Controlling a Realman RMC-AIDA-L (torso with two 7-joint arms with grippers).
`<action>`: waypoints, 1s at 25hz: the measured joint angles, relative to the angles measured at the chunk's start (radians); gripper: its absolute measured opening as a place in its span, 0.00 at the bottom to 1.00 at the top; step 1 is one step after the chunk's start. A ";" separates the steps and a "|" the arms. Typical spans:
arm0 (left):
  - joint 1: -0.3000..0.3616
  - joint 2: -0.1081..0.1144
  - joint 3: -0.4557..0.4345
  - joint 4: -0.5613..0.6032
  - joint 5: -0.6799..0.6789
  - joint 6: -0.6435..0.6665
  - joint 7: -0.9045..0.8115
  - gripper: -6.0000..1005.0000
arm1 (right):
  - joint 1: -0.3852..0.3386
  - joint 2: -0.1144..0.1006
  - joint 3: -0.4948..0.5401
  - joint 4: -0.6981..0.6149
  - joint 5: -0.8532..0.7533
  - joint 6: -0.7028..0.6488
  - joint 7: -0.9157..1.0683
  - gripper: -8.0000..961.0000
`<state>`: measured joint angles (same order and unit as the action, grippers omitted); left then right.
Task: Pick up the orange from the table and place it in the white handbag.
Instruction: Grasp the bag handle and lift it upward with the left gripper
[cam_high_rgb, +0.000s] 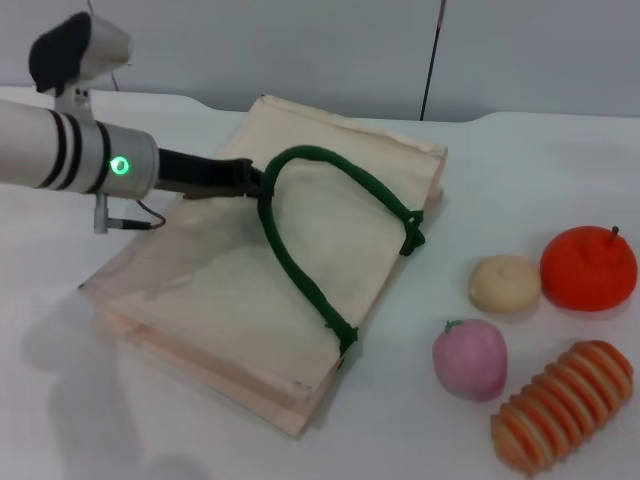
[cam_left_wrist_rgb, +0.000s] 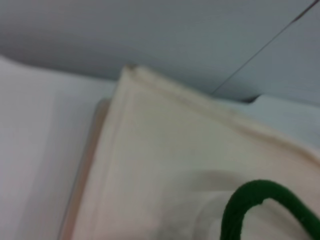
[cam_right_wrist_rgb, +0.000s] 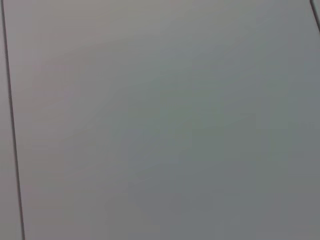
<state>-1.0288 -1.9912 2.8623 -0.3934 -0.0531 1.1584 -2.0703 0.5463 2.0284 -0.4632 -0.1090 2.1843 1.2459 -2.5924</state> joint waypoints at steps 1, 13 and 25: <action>0.000 0.000 0.000 0.000 0.000 0.000 0.000 0.11 | 0.000 0.000 0.000 0.000 0.000 0.000 0.000 0.92; 0.091 0.010 0.000 -0.095 -0.368 0.339 0.213 0.11 | 0.000 -0.001 0.000 0.000 0.000 -0.003 0.000 0.92; 0.175 0.028 0.000 -0.138 -0.646 0.572 0.302 0.11 | 0.000 -0.001 0.000 0.000 0.000 -0.003 0.000 0.92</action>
<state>-0.8536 -1.9631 2.8625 -0.5315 -0.6989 1.7309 -1.7681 0.5460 2.0278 -0.4633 -0.1089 2.1841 1.2424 -2.5923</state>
